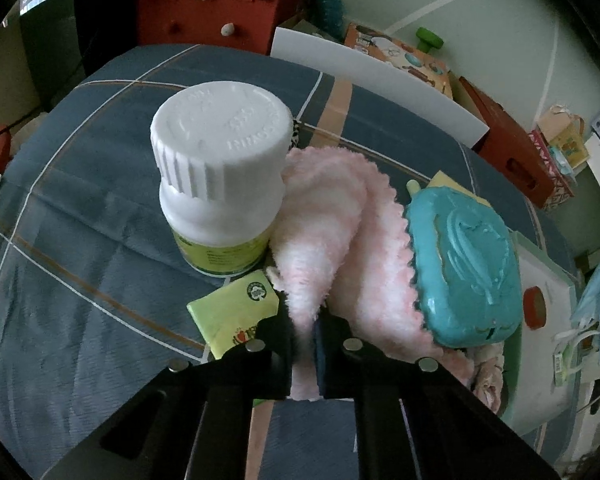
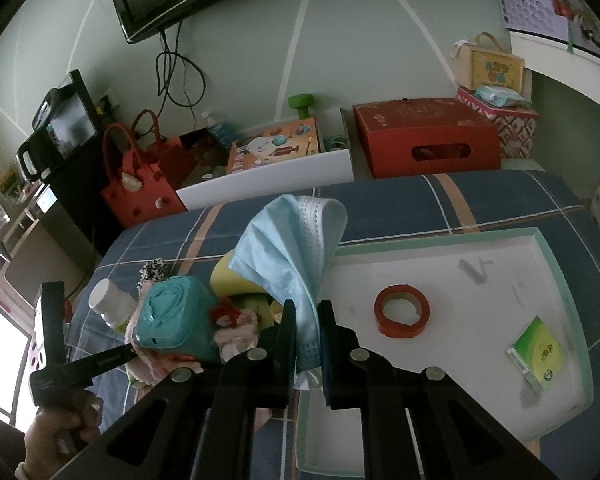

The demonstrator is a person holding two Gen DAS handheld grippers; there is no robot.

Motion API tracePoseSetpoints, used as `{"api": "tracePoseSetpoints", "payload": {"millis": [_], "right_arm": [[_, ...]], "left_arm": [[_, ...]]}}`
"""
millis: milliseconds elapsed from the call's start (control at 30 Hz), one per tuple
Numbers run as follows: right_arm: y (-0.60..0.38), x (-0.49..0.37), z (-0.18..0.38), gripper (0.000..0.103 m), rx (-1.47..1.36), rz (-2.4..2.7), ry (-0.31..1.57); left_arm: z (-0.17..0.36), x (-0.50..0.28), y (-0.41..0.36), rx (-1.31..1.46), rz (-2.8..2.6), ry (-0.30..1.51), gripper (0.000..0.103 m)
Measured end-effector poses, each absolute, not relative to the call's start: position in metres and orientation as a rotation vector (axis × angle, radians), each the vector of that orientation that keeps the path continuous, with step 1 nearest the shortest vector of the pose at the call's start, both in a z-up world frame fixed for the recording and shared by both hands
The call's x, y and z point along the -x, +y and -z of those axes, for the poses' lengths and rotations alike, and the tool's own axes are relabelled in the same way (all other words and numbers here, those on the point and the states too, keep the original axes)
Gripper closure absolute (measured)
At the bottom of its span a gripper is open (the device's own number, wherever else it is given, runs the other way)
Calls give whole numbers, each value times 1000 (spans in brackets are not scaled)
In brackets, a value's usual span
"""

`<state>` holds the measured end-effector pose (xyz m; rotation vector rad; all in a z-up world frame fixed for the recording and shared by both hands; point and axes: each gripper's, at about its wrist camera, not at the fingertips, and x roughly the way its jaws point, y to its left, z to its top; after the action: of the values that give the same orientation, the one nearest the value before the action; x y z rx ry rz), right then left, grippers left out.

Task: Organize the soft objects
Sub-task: 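Lift and carry the mask and pink towel over the white tray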

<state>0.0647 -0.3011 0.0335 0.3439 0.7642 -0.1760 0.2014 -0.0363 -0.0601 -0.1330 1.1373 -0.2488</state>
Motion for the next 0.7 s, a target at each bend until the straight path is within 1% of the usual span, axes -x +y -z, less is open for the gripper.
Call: {"api": "tracePoseSetpoints", "payload": {"millis": [367,700], "right_arm": [[-305,-63,-34,92,-361,180,759],[-310,-60,-36,92,-374,186,748]], "left_arm": [[46,-192,-31,146,264,1094,96],[7,-180,-26,166,292,978,96]]}}
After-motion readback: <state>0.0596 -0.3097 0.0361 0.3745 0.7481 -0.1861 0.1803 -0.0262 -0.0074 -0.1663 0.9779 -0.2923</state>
